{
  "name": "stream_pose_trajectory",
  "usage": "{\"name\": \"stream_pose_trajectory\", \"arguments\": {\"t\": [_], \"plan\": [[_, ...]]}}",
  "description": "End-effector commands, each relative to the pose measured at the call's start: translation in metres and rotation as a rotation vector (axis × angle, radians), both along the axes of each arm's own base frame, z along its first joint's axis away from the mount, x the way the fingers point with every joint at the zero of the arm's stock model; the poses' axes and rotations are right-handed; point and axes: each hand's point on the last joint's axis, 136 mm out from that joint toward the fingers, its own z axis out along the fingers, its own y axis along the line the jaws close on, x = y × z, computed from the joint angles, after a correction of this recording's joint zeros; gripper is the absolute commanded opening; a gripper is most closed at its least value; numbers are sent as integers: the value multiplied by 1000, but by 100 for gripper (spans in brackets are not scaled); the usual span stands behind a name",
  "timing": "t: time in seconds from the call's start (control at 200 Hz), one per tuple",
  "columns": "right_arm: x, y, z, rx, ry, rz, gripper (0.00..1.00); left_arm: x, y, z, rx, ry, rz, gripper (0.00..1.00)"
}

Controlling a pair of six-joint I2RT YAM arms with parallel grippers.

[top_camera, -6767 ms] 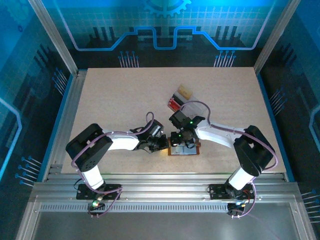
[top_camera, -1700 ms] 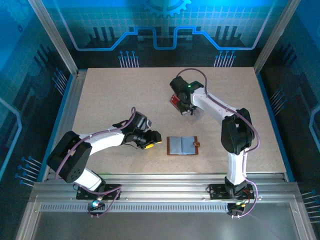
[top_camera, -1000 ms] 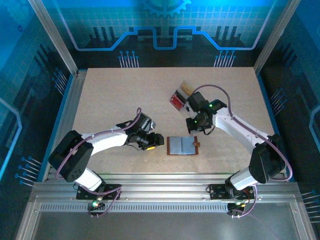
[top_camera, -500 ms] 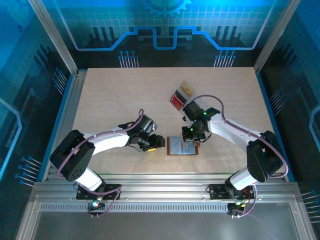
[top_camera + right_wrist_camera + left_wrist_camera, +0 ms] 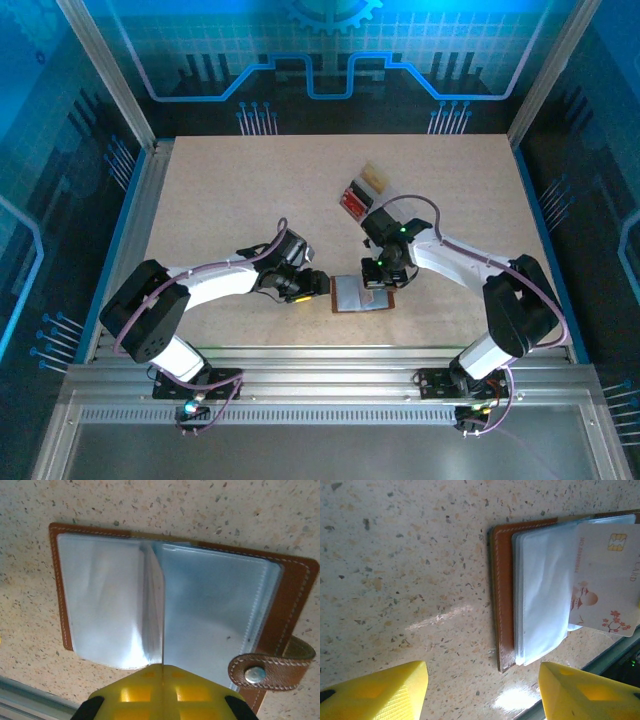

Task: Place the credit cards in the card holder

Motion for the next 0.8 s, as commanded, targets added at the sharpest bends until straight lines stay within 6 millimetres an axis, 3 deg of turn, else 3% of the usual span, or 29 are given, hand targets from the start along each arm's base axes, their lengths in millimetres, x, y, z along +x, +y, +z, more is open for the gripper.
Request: {"name": "stream_pose_trajectory", "arguments": {"t": [0.0, 0.07, 0.365, 0.795], "plan": [[-9, 3, -10, -12, 39, 0, 0, -5, 3, -5, 12, -19, -25, 61], [-8, 5, -10, -11, 41, 1, 0, -5, 3, -5, 10, -18, -24, 61], [-5, 18, -9, 43, 45, 2, 21, -7, 2, -9, 6, -12, -29, 62], [-2, 24, -15, 60, 59, -2, 17, -10, -7, -24, -23, 31, -31, 60]]}}
